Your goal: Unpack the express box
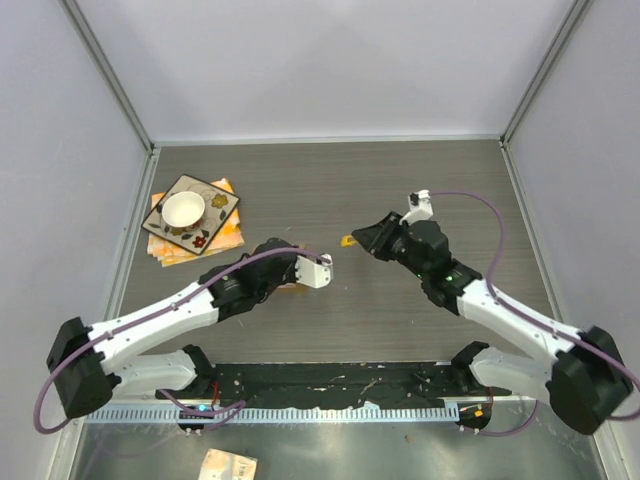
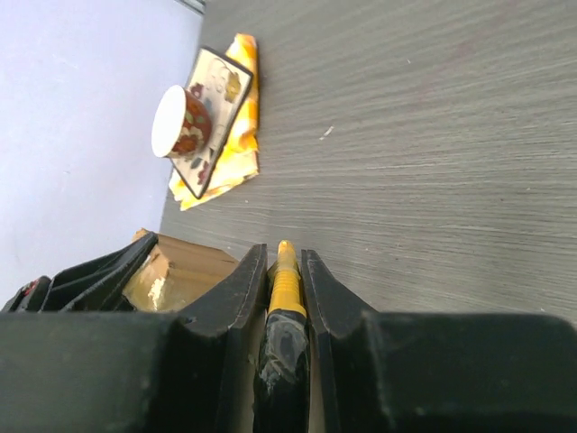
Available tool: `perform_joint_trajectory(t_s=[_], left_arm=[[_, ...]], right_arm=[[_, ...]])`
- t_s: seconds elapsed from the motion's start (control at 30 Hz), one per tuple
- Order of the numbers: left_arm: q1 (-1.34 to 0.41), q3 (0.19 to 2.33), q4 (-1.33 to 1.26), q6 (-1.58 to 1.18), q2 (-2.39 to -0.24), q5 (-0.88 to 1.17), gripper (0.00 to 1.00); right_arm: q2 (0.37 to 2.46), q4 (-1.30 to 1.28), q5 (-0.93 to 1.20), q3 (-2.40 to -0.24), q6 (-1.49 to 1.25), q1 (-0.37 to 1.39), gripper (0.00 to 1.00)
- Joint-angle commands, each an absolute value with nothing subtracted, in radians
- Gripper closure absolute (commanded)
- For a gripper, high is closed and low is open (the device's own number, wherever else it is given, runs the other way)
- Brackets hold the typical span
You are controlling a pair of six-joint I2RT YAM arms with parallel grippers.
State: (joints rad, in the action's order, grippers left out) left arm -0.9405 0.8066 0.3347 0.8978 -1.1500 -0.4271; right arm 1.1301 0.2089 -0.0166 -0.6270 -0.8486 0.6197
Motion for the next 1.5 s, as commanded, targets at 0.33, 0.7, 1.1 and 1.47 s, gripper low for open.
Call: perform_joint_trajectory(t_s=[0.33,0.7,1.1,1.47], left_arm=[[-0.943,0.821,0.623,0.826,-0.726,0.262,1.00],[-0.943,0.838,0.608,0.723,-0.798,0.388,1.00],[-0.943,0.802,0.506,0.677,-0.756,0.434,1.00],[-0.937,0.801,0.403,0.457,-0.718,0.569,1.00]], right_arm=[[0.573,0.310,0.309,-0.462,-0.517,0.621,0.99],[0.548,0.236,0.684,-0.612,-0.266,0.630,0.99],[0.653,0.147,0.799,-0.779,-0.123,0.701,0.99],[0.884,-0.210,0.566,-1.098,0.236,1.065,0.99]])
